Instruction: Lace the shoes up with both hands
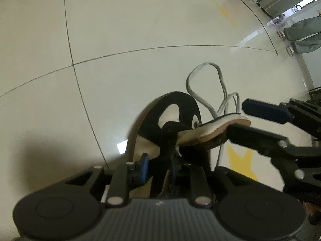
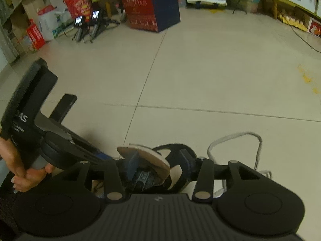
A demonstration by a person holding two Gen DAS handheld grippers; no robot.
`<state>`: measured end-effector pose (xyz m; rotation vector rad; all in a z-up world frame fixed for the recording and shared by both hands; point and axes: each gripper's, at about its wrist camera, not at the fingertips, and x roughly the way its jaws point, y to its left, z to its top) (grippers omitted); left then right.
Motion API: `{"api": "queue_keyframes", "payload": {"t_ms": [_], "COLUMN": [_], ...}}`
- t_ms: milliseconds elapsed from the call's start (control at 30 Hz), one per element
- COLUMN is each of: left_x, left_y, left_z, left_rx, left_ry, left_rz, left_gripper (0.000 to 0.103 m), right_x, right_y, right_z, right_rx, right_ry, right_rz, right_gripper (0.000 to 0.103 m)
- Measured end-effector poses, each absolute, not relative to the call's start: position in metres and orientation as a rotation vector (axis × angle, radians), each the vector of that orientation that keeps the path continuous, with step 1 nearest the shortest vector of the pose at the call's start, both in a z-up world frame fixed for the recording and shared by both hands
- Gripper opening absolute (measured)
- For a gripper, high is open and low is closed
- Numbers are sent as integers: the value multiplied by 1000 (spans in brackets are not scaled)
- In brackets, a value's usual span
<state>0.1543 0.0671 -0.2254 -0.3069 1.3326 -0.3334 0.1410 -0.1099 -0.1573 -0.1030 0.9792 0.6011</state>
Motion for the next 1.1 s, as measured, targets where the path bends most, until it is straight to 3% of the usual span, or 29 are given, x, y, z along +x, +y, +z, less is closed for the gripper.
{"api": "queue_keyframes", "payload": {"t_ms": [367, 467, 567, 900, 1100], "left_x": [153, 153, 154, 153, 158], "left_y": [72, 70, 70, 65, 81], "left_z": [-232, -232, -228, -222, -230], "left_rx": [-318, -323, -333, -249, -385], "left_ry": [1337, 1343, 1342, 1360, 1392], "left_rz": [-354, -349, -344, -376, -368], "left_gripper": [30, 27, 17, 19, 19], "right_x": [130, 132, 140, 142, 142], "right_y": [-126, -133, -138, -120, -111], "right_z": [-167, -164, -165, -169, -171], "right_rx": [-76, -48, 12, 28, 1], "right_ry": [1004, 1004, 1013, 1007, 994], "right_rz": [588, 569, 548, 571, 618], "right_gripper": [51, 51, 51, 51, 31]}}
